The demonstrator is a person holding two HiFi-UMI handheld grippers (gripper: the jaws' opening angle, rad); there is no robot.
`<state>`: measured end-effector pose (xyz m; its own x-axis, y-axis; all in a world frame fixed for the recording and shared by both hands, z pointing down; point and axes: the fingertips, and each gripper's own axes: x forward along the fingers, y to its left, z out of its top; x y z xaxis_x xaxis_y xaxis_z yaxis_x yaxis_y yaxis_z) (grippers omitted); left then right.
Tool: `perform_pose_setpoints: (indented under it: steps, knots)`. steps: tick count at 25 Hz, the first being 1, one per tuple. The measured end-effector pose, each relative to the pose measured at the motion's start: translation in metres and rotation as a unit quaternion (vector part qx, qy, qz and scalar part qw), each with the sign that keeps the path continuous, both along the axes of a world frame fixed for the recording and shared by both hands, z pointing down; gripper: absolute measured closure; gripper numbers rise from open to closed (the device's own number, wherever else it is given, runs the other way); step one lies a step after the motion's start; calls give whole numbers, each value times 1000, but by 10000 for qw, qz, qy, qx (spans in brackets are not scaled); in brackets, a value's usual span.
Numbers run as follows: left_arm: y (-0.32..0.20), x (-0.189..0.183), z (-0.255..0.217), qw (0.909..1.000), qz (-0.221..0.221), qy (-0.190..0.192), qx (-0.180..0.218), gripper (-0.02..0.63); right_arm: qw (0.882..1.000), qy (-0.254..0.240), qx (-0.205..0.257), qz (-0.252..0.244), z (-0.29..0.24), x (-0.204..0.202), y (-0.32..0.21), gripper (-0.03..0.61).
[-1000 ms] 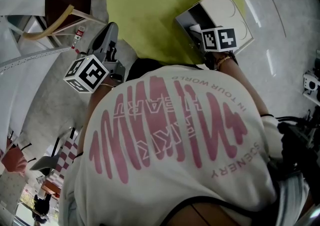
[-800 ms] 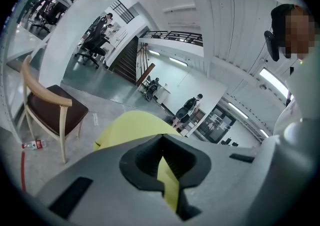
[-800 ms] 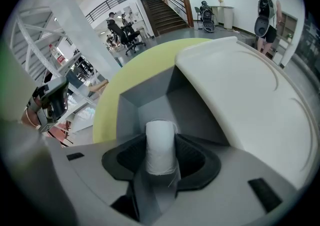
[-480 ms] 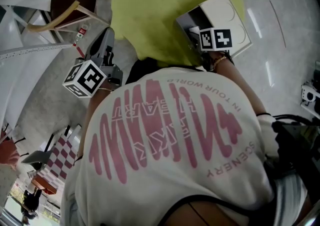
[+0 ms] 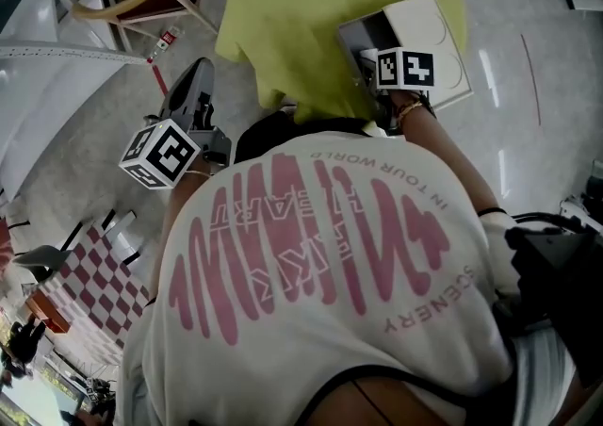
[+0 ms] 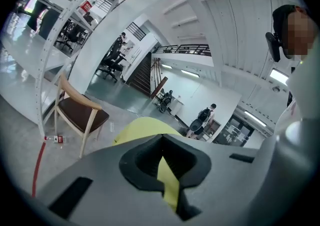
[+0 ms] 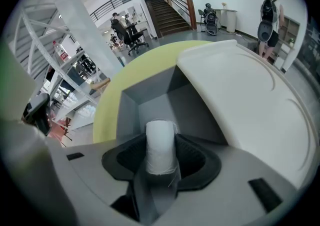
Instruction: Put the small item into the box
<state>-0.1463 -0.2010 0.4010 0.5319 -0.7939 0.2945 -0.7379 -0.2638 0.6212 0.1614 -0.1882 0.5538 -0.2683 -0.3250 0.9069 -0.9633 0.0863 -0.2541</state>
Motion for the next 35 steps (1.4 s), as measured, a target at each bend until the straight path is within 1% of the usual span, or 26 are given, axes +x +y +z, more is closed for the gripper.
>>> perform_pose_setpoints:
  steps: [7, 13, 23, 35]
  knots:
    - [48, -13, -7, 9988, -487, -51, -35, 606, 10000, -2, 62, -47, -3, -1, 4, 397]
    - [71, -28, -11, 9962, -847, -175, -11, 606, 9999, -44, 136, -50, -3, -1, 3, 397]
    - [97, -31, -8, 9943, -1037, -248, -41, 606, 9997, -91, 204, -31, -3, 1, 2, 399]
    - [109, -36, -14, 9929, -1167, -245, 22, 606, 9995, -252, 205, -1, -8, -2, 7, 397]
